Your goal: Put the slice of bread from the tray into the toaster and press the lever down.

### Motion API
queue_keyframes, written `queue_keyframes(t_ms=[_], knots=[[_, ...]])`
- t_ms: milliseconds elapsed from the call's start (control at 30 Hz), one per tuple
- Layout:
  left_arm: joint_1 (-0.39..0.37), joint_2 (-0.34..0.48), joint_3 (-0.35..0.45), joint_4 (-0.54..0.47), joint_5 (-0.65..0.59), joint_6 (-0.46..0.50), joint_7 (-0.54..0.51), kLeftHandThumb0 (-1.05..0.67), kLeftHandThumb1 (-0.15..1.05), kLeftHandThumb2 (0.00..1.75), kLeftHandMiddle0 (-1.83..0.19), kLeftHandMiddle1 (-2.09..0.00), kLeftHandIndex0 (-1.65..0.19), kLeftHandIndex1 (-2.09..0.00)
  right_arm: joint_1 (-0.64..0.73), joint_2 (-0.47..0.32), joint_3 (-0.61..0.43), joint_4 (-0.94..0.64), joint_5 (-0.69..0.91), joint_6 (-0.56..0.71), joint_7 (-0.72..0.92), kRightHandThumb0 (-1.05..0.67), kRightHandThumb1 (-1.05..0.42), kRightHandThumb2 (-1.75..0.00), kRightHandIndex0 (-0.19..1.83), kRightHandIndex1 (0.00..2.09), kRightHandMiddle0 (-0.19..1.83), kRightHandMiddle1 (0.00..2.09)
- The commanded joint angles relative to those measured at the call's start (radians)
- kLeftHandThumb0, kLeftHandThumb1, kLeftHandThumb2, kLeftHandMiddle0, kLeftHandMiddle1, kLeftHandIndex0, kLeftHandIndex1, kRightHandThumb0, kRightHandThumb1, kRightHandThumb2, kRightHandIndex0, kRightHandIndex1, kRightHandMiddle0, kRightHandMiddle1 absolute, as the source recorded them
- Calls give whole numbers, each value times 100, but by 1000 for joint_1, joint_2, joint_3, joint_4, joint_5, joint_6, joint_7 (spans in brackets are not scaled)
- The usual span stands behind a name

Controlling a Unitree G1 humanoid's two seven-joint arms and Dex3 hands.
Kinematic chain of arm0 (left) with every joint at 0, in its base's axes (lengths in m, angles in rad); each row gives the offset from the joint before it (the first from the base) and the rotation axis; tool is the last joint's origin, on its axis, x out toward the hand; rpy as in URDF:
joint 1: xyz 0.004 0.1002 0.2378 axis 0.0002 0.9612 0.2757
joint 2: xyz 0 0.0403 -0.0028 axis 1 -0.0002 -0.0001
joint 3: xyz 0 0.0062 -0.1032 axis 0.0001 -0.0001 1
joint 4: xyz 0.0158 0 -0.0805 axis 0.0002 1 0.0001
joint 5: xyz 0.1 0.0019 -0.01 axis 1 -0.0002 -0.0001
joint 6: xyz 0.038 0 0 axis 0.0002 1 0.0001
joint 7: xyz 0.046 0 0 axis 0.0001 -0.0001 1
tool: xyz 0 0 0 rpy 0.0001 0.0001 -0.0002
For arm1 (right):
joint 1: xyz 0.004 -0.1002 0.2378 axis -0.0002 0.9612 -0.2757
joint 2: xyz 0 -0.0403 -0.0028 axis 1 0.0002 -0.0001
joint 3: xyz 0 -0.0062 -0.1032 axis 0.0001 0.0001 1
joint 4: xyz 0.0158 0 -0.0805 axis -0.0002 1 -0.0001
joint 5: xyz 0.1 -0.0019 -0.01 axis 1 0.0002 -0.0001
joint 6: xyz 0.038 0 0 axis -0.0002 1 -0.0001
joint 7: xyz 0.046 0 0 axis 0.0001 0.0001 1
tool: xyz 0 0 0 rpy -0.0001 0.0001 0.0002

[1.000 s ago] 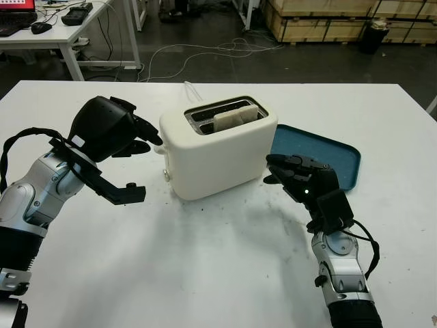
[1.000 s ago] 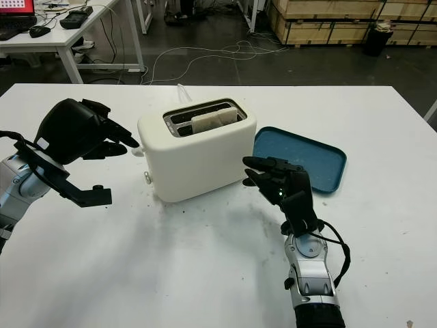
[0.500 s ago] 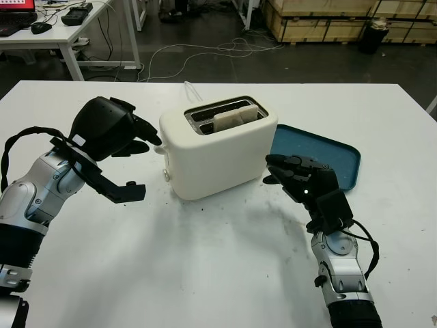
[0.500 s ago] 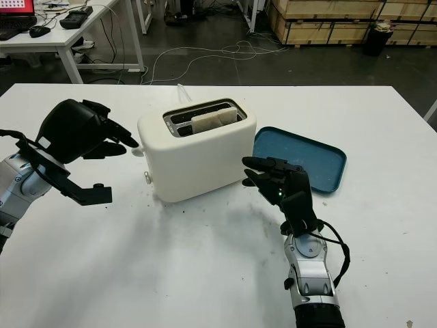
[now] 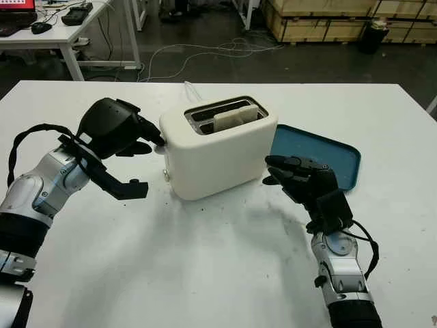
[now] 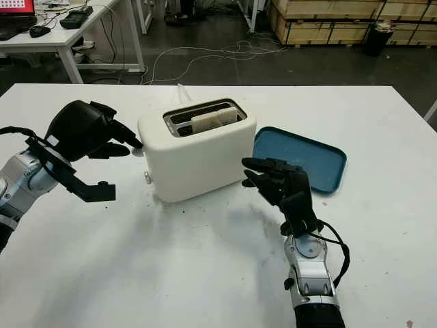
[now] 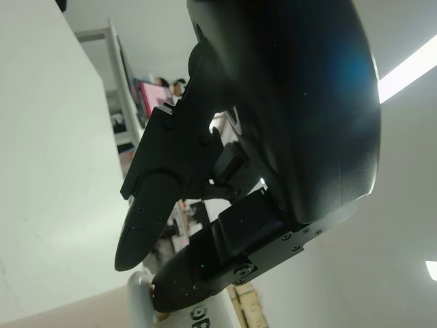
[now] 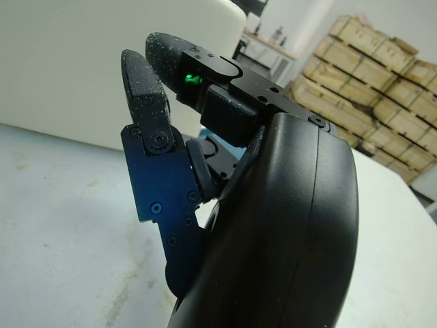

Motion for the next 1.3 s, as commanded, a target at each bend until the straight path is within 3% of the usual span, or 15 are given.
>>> queue_keyframes(t_ms=[0,567,767,967,1100,1267], knots=[[-14,-4,-18,11,19,-7,9,-27,69,0,-95,-142,-138,-4,6,3,-2,0,0,0,-2,-49,-85,0,106,75,125,0],[11,-39,-48,31,-21,-3,-43,-20,67,0,-93,-147,-137,-2,6,0,-2,9,-4,-10,-1,-49,-85,0,106,75,125,0],[90,-126,-98,45,-42,5,-55,-13,68,1,-94,-132,-136,-1,7,3,-1,4,-2,1,-3,-49,-85,0,106,76,126,0],[208,-264,-194,-16,-64,94,-101,-25,78,3,-88,-125,-131,-1,8,7,0,0,3,11,-1,-48,-85,0,105,77,125,0],[236,-325,-240,-12,-80,120,-104,-25,82,1,-77,-157,-128,0,8,7,-2,8,6,-1,2,-47,-85,0,105,77,125,0],[229,-338,-260,14,-79,103,-85,-21,81,1,-78,-153,-129,-1,11,11,-1,3,11,11,4,-48,-84,0,105,76,126,0]])
